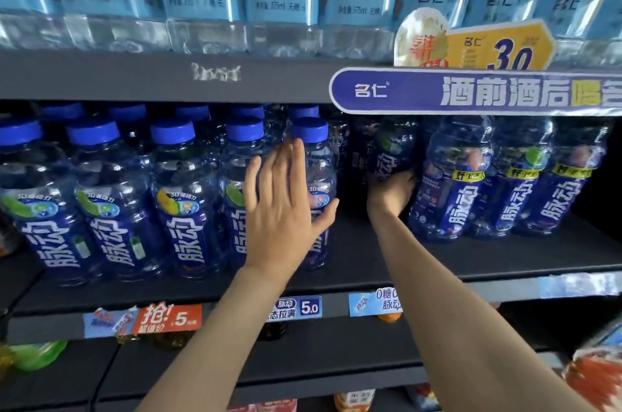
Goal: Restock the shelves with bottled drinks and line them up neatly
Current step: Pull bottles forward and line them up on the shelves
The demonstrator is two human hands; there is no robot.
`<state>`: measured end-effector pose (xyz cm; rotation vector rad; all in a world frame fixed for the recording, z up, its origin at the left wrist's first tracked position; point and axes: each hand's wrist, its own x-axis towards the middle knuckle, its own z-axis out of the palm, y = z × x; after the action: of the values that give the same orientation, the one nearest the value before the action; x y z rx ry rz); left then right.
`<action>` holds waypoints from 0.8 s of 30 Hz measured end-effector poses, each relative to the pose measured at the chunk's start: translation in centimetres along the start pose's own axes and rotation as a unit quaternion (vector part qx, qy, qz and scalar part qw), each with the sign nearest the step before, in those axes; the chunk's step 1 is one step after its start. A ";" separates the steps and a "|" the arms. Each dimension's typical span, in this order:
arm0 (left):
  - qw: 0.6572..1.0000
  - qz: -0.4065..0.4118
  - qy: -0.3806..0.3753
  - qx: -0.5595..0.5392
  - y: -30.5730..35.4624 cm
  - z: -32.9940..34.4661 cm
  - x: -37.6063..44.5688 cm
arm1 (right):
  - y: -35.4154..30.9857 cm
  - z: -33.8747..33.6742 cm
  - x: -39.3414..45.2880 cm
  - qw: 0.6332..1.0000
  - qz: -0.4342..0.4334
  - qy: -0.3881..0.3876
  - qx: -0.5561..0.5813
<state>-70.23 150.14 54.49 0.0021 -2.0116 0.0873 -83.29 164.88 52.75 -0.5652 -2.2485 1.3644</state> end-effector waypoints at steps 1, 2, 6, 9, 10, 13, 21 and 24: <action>1.000 0.000 -0.003 0.002 0.0 0.0 0.0 | 0.3 -0.1 -0.5 1.000 -0.023 -0.011 0.005; 1.000 0.001 -0.004 0.003 0.1 0.0 0.0 | 0.5 -0.2 -1.1 0.998 -0.048 -0.027 0.017; 1.000 -0.002 -0.004 0.013 0.1 -0.1 0.1 | 0.6 0.0 -3.1 0.982 -0.132 -0.125 0.046; 1.000 -0.005 -0.008 0.014 0.0 -0.1 0.0 | 0.2 1.1 -3.9 0.976 -0.149 -0.144 0.063; 1.000 -0.006 -0.009 0.011 0.0 -0.1 0.0 | -0.1 1.3 -3.9 0.976 -0.142 -0.148 0.070; 1.000 -0.004 -0.009 0.005 0.0 -0.2 0.0 | -0.7 1.3 -3.1 0.972 -0.125 -0.184 0.074; 1.000 -0.004 -0.014 0.003 -0.1 -0.2 0.1 | 2.2 1.2 -1.4 0.974 -0.032 -0.089 0.207; 1.000 -0.005 -0.007 -0.002 -0.1 0.0 0.0 | 1.4 1.5 0.9 0.985 -0.037 -0.055 0.162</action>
<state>-70.21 150.06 54.49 0.0107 -2.0252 0.0782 -84.70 164.86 51.06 -0.2978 -2.0434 1.7131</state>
